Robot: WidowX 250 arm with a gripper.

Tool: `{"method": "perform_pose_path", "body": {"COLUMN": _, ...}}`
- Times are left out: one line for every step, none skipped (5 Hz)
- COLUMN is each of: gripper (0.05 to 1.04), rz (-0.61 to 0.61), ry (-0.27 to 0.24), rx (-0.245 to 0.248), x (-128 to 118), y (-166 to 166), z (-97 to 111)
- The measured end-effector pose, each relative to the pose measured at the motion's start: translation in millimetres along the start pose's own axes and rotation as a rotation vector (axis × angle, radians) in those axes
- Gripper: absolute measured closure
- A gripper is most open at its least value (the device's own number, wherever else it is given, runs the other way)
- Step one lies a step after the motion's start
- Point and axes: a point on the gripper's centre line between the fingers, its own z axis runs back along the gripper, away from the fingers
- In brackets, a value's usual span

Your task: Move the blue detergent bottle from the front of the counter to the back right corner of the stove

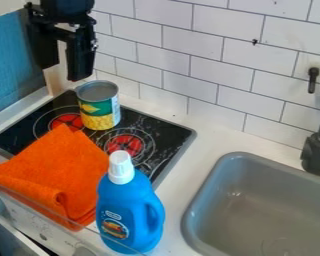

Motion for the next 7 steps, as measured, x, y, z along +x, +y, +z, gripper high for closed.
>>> {"method": "perform_pose_path", "body": {"gripper": 0.083, "rz": -0.001, "ry": 0.031, "rx": -0.014, "x": -2, "y": -2, "z": -11}}
{"method": "perform_pose_path", "body": {"gripper": 0.083, "rz": -0.001, "ry": -0.043, "rx": -0.014, "x": -22, "y": -20, "z": -3}}
{"method": "perform_pose_path", "body": {"gripper": 0.083, "rz": -0.032, "ry": -0.159, "rx": 0.001, "x": -38, "y": -44, "z": 11}}
{"method": "perform_pose_path", "body": {"gripper": 0.083, "rz": -0.107, "ry": -0.127, "rx": 0.038, "x": -49, "y": -67, "z": 9}}
{"method": "perform_pose_path", "body": {"gripper": 0.083, "rz": -0.134, "ry": -0.111, "rx": 0.024, "x": -56, "y": -82, "z": 3}}
{"method": "perform_pose_path", "body": {"gripper": 0.083, "rz": -0.17, "ry": -0.089, "rx": -0.012, "x": -53, "y": -107, "z": -2}}
{"method": "perform_pose_path", "body": {"gripper": 0.083, "rz": -0.149, "ry": -0.074, "rx": -0.041, "x": -56, "y": -111, "z": -7}}
